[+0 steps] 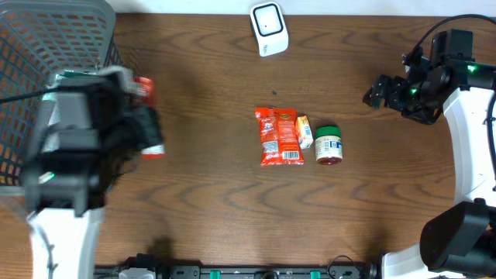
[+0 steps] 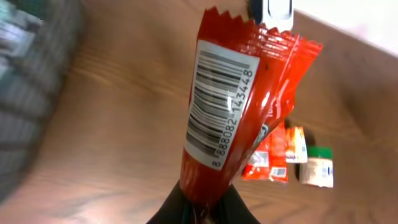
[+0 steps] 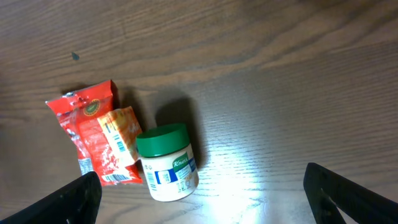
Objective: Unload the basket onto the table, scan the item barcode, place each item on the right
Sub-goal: 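Carry the red stick packet to the table left of the red packet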
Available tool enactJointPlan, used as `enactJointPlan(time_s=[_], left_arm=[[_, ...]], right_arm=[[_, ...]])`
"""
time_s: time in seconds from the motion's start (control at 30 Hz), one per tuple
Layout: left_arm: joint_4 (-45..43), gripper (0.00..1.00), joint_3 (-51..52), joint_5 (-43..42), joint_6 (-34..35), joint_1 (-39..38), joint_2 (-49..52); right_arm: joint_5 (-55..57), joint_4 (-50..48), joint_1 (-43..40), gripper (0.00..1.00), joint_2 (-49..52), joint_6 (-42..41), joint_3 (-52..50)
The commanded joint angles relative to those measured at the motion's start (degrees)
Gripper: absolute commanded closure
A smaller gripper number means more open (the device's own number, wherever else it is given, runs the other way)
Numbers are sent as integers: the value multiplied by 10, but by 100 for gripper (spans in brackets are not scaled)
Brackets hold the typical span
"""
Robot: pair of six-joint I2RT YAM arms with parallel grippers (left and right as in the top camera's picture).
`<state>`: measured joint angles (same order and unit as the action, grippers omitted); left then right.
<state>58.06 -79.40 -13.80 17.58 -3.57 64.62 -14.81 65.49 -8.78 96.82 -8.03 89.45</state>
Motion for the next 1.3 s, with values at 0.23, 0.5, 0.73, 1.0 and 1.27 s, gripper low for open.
enactJointPlan(time_s=[0.23, 0.5, 0.73, 1.0, 1.27], left_arm=[[-279, 93, 210, -5, 136, -199, 181], [-414, 93, 210, -5, 173, -240, 357], [-446, 41, 209, -5, 176, -239, 394], [-371, 26, 139, -5, 106, -218, 378], [-360, 92, 149, 27, 90, -228, 382]], right_arm=[[-5, 1, -7, 1, -6, 2, -1], [-5, 1, -7, 1, -6, 2, -1], [-5, 1, -7, 1, -6, 2, -1], [-5, 1, -7, 1, -6, 2, -1], [-5, 1, -7, 1, -6, 2, -1]])
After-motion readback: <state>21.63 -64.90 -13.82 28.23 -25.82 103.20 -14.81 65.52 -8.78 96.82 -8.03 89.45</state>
